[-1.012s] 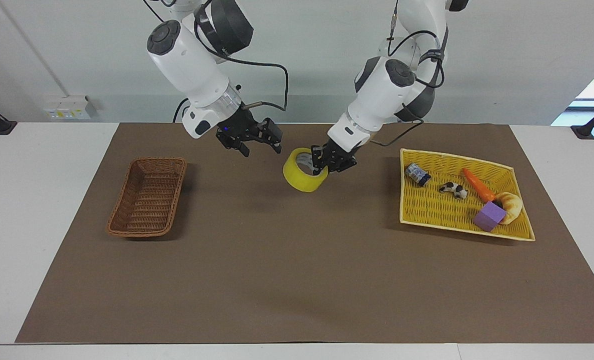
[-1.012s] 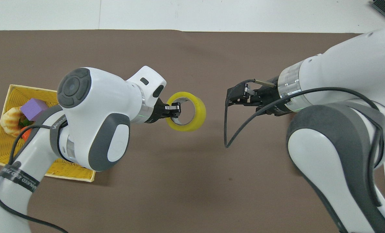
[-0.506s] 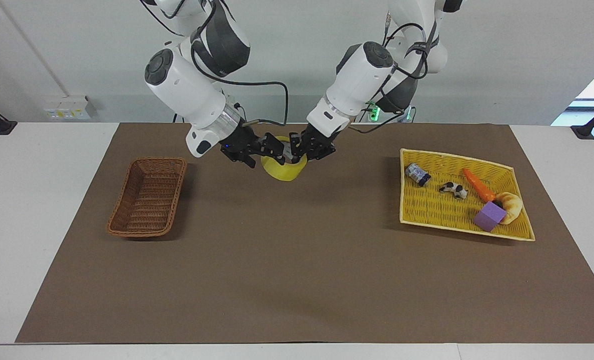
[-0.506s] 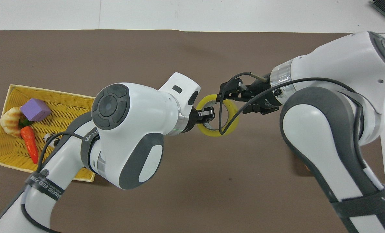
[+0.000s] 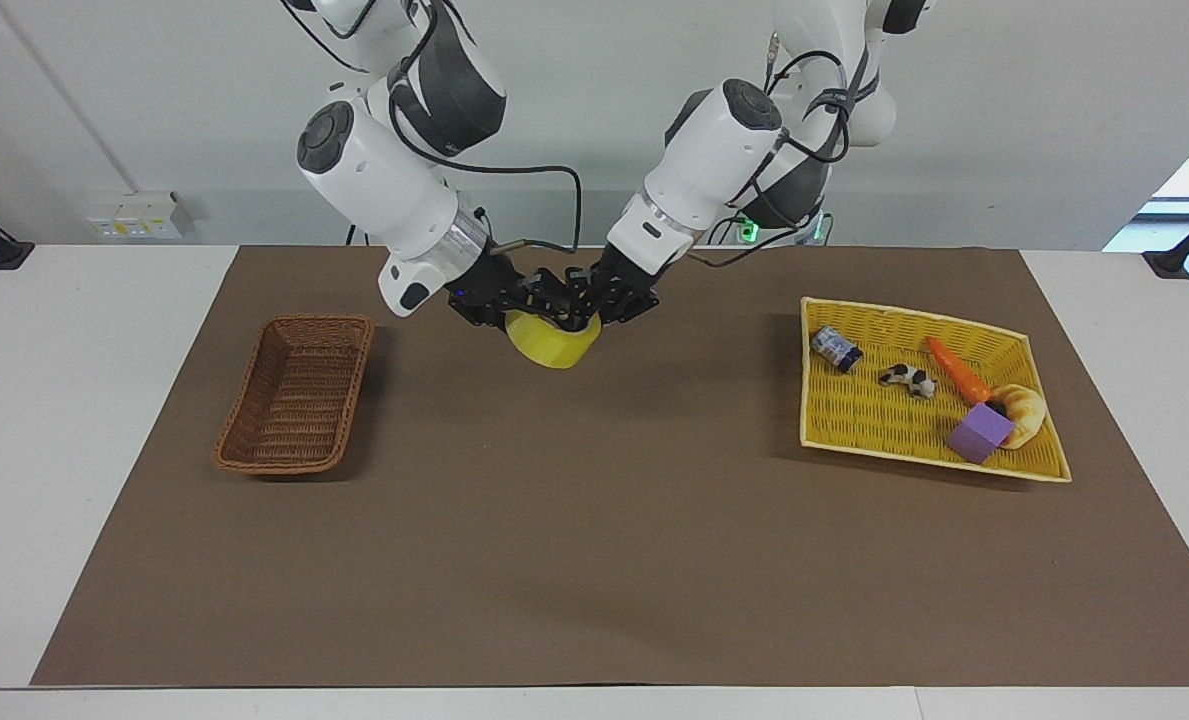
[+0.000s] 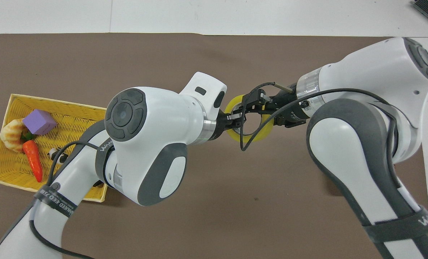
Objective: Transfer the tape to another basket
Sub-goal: 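Grasp the tape with the right gripper and open the left gripper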
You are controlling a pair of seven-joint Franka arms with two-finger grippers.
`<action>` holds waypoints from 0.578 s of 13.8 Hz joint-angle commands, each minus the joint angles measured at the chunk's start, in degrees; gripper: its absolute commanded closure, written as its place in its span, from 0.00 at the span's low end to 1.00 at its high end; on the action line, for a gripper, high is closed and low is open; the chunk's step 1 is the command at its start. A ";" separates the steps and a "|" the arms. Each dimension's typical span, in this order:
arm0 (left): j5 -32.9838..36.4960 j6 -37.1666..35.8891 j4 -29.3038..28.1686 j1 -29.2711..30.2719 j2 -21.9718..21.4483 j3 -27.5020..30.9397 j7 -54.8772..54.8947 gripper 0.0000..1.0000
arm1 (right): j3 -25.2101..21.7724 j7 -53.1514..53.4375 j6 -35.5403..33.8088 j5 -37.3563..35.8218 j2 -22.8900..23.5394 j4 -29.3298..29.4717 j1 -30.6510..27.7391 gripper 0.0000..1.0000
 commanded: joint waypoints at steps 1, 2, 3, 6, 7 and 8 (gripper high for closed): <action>-0.90 2.22 1.79 -0.42 0.37 0.46 -0.21 1.00 | 0.21 -1.81 0.25 1.02 -0.81 -1.84 -0.54 0.80; -0.90 2.22 1.70 -0.24 0.19 0.46 -0.03 0.77 | 0.21 -1.46 0.25 1.02 -0.81 -1.83 -0.54 0.92; -0.90 2.14 1.70 -0.24 0.10 0.46 0.75 0.43 | 0.21 -1.28 0.25 1.02 -0.81 -1.83 -0.54 0.97; -1.25 1.88 0.57 0.28 -1.56 0.46 -0.12 0.00 | 0.21 1.60 0.43 0.94 -0.63 -1.48 -0.28 1.00; -1.43 2.13 0.30 1.16 -1.74 0.37 -0.12 0.00 | 0.21 3.01 0.60 0.85 -0.37 -1.31 -0.11 1.00; -2.13 2.31 0.30 1.25 -1.83 0.37 -0.03 0.00 | 0.21 3.29 0.69 0.94 -0.37 -1.13 -0.10 1.00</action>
